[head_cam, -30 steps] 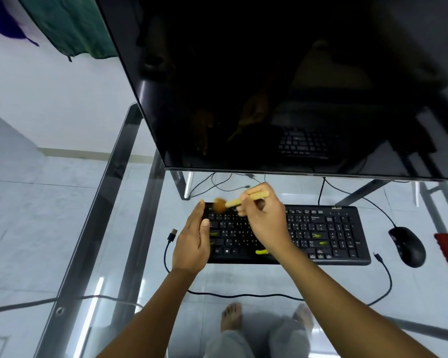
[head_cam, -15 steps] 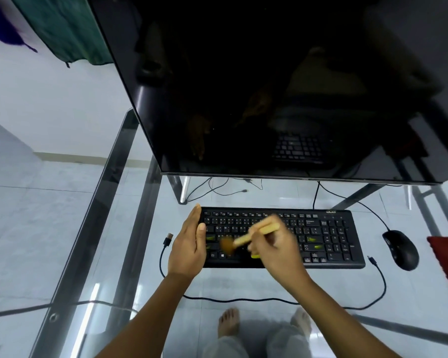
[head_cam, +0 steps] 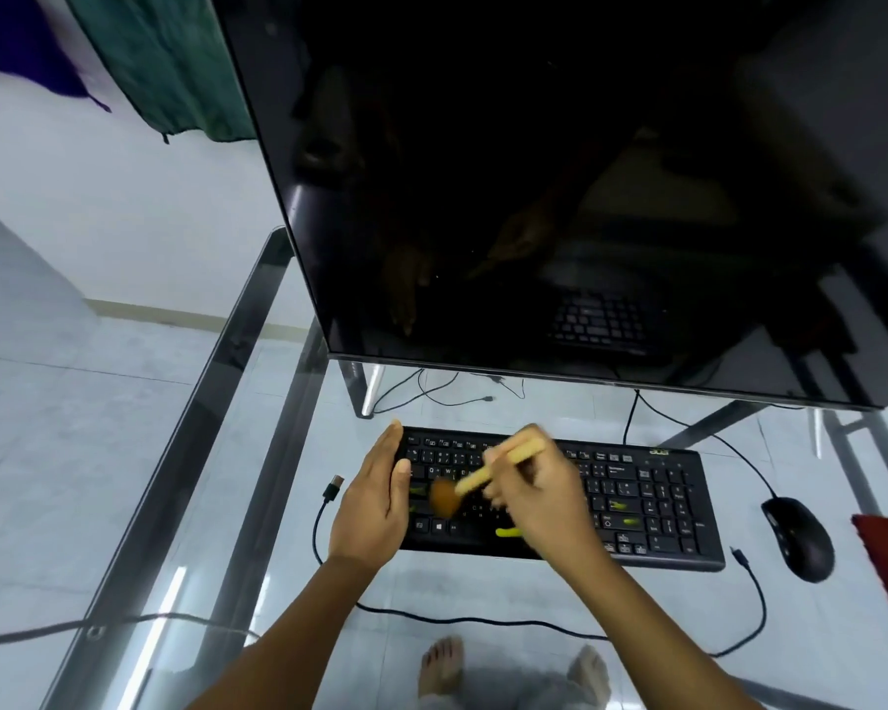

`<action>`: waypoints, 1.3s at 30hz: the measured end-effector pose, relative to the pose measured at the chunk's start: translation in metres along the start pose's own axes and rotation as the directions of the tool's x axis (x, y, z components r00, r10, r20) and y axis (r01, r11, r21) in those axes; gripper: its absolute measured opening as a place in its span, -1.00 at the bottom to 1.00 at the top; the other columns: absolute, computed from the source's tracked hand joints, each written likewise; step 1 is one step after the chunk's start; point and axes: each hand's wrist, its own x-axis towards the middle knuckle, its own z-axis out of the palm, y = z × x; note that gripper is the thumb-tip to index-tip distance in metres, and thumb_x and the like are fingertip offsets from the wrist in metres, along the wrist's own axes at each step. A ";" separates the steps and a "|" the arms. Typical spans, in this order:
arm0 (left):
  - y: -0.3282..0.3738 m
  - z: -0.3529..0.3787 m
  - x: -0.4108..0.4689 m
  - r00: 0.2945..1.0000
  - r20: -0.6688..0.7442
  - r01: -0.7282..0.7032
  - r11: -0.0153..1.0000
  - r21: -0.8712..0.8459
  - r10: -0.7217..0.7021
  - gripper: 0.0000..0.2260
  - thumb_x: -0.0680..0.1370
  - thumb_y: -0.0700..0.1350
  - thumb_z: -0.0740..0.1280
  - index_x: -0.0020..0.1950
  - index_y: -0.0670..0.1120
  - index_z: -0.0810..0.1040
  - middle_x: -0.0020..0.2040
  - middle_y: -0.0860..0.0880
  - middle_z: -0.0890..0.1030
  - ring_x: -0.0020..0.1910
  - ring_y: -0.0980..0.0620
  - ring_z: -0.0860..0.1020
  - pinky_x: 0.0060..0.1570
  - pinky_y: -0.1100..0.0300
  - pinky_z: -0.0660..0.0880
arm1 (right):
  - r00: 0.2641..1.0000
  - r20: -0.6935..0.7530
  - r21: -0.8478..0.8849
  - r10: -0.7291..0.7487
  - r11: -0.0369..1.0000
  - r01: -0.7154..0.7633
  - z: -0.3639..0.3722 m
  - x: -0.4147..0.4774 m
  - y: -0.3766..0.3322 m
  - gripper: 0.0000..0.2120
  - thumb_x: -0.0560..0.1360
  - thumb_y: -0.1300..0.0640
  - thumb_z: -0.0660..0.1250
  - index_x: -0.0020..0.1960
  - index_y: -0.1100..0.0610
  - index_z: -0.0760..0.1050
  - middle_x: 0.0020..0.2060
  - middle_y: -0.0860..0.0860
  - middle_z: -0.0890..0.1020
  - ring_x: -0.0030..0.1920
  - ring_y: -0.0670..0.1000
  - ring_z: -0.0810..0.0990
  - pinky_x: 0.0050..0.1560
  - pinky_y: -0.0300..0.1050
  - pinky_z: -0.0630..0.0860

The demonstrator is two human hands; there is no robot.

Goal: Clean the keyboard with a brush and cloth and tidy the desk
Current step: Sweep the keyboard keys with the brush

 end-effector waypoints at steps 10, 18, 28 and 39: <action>-0.001 -0.001 0.000 1.000 0.002 0.002 1.000 -0.012 -0.002 -0.49 0.62 0.25 -0.07 0.54 0.12 0.17 0.49 0.14 0.31 0.45 0.18 0.30 0.40 0.08 0.35 | 0.992 0.023 0.018 0.128 0.992 -0.128 0.000 0.015 -0.002 -0.87 0.57 0.22 0.32 -0.15 0.10 0.49 -0.34 -0.04 0.68 -0.30 -0.16 0.64 -0.19 -0.11 0.61; -0.001 0.000 0.000 1.000 -0.003 -0.002 1.000 0.004 0.002 -0.50 0.62 0.24 -0.08 0.54 0.12 0.18 0.49 0.13 0.31 0.45 0.19 0.29 0.40 0.16 0.31 | 0.986 -0.042 0.133 0.159 0.979 -0.153 0.017 0.033 -0.012 -0.86 0.59 0.22 0.28 -0.11 0.02 0.48 -0.14 0.09 0.67 -0.14 0.03 0.67 -0.07 -0.09 0.61; 0.001 0.000 0.002 1.000 -0.011 -0.018 1.000 0.009 0.019 -0.50 0.63 0.21 -0.07 0.54 0.09 0.19 0.49 0.12 0.32 0.44 0.19 0.30 0.39 0.20 0.30 | 0.997 -0.036 0.108 0.069 0.992 -0.064 0.010 0.030 -0.014 -0.88 0.58 0.29 0.27 -0.10 0.13 0.48 -0.19 0.06 0.69 -0.22 -0.09 0.66 -0.15 -0.24 0.60; -0.002 0.001 0.002 1.000 0.003 -0.020 1.000 0.016 0.020 -0.49 0.63 0.21 -0.07 0.55 0.08 0.18 0.51 0.14 0.28 0.47 0.25 0.23 0.38 0.36 0.17 | 0.995 0.057 -0.042 0.081 0.996 -0.079 -0.013 -0.002 0.009 -0.83 0.57 0.25 0.31 -0.12 0.01 0.51 -0.24 -0.05 0.69 -0.23 0.00 0.67 -0.16 -0.01 0.64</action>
